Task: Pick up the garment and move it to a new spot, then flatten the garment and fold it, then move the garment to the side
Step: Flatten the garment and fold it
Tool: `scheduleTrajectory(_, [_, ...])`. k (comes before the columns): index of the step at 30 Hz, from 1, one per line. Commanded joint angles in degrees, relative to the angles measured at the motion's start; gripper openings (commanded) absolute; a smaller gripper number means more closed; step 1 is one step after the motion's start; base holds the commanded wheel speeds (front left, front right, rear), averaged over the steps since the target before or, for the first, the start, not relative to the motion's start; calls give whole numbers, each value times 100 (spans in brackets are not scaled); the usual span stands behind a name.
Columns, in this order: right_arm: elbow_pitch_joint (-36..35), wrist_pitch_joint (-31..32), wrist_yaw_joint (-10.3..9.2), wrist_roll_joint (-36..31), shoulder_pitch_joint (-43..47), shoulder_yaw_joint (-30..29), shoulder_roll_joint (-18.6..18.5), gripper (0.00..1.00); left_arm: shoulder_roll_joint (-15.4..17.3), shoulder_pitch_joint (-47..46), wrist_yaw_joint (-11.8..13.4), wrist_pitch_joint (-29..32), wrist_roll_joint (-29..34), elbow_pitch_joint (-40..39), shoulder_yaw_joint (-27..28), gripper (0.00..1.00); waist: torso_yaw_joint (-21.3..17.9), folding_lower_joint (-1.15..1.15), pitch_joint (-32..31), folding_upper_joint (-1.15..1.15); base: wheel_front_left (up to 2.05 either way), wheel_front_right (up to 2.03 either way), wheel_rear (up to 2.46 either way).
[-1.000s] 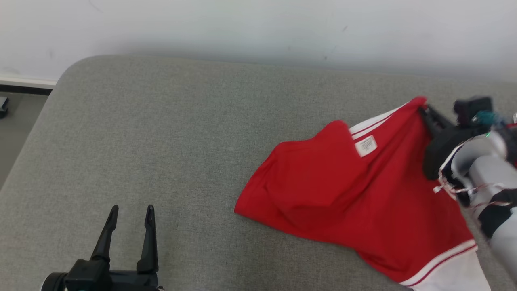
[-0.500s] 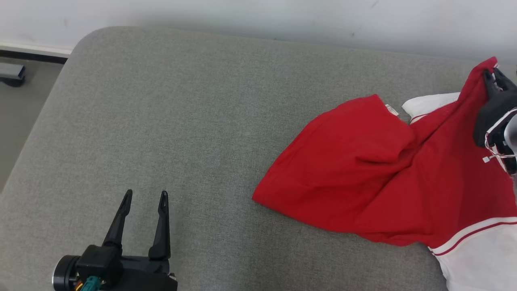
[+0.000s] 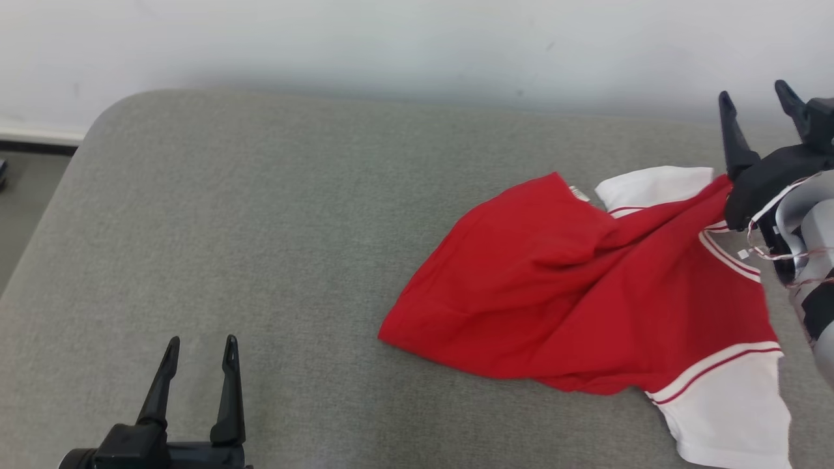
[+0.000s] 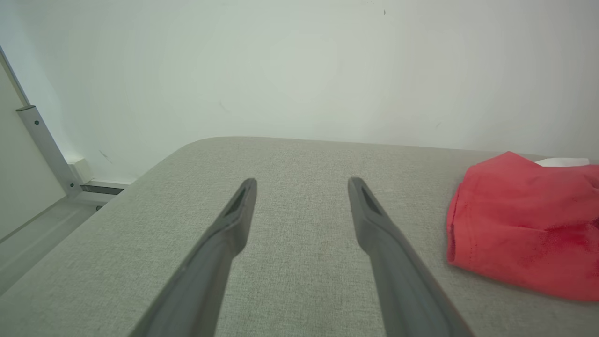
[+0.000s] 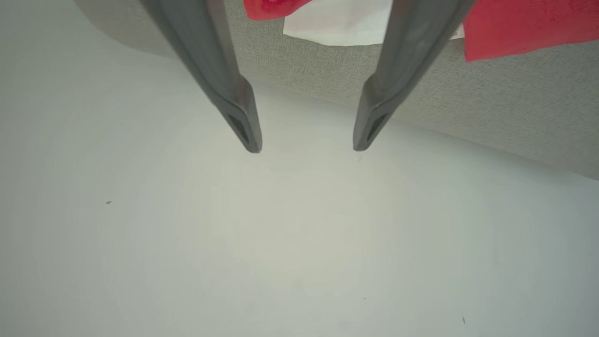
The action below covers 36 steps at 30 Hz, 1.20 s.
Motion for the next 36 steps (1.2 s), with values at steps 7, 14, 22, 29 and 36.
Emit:
scheduleTrajectory(7, [-2018, -15, -16, -114, 1672, -816, 134, 100, 99, 267, 9, -17, 41, -74, 108, 100, -635, 1, -470, 0, 0, 0, 0])
scheduleTrajectory(14, [-3581, -15, -16, -373, 3324, -1715, 628, 100, 178, 347, 9, -17, 15, -60, 88, 100, -898, 1, -614, 0, 0, 0, 0])
scheduleTrajectory(22, [-4579, -15, -16, -550, 4626, -2263, 1282, 100, 268, 352, 9, -17, -34, 66, -57, 100, -1063, 1, -627, 0, 0, 0, 0])
scheduleTrajectory(29, [-4893, 33, -16, -679, 5086, -2404, 1676, 100, 597, -11, 9, -17, -220, 538, -422, 100, -1372, 1, -428, 0, 0, 0, 0])
scheduleTrajectory(36, [-4924, 20, -16, -713, 5009, -2298, 1851, 100, 1004, -629, 9, 10, -654, 1369, -1053, 100, -1738, 1, -123, 0, 0, 0, 0])
